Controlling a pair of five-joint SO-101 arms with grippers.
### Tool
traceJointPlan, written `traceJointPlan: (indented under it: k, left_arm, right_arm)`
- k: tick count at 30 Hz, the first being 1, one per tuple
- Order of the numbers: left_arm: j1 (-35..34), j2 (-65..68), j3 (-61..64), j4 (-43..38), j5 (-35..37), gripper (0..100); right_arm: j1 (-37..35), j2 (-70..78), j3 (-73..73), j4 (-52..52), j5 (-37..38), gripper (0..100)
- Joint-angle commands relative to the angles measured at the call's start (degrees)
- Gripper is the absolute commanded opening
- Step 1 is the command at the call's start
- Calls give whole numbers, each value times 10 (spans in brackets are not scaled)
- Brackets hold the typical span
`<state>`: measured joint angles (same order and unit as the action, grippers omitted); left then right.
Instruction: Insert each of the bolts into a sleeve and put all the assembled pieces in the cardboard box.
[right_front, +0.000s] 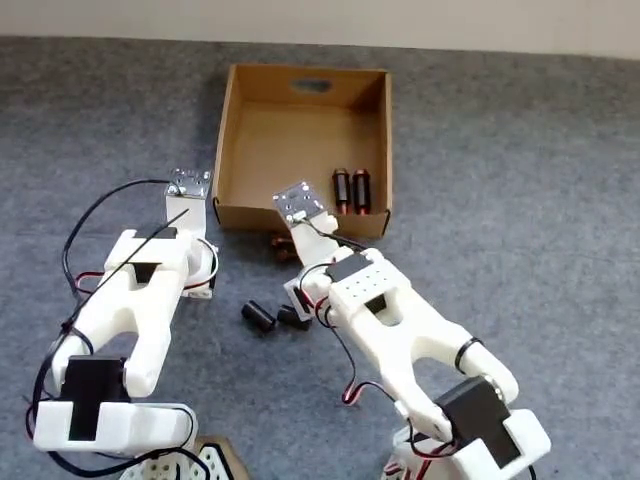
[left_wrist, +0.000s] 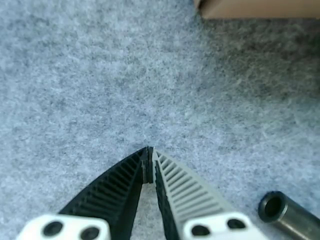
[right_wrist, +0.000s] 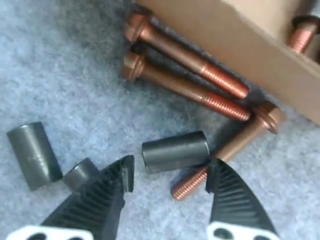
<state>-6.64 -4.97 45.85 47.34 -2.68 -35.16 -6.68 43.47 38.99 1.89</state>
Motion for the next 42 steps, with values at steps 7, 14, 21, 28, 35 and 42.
traceJointPlan:
  k: [7, 14, 21, 28, 35, 42]
  left_arm:
    - [11, 0, -1, -7, -2, 30]
    - [11, 0, -1, -7, -2, 30]
    - [11, 0, -1, -7, -2, 30]
    - [11, 0, -1, -7, -2, 30]
    - [11, 0, -1, -7, -2, 30]
    - [11, 0, -1, -6, -2, 30]
  right_arm:
    - [-22, 26, -5, -16, 3, 219]
    - [-24, 22, -6, -28, 3, 217]
    - [-24, 21, -6, -24, 3, 217]
    - [-24, -56, -5, 19, 3, 165]
    - [-23, -189, -1, 101, 3, 128]
    - [-23, -224, 0, 124, 3, 128]
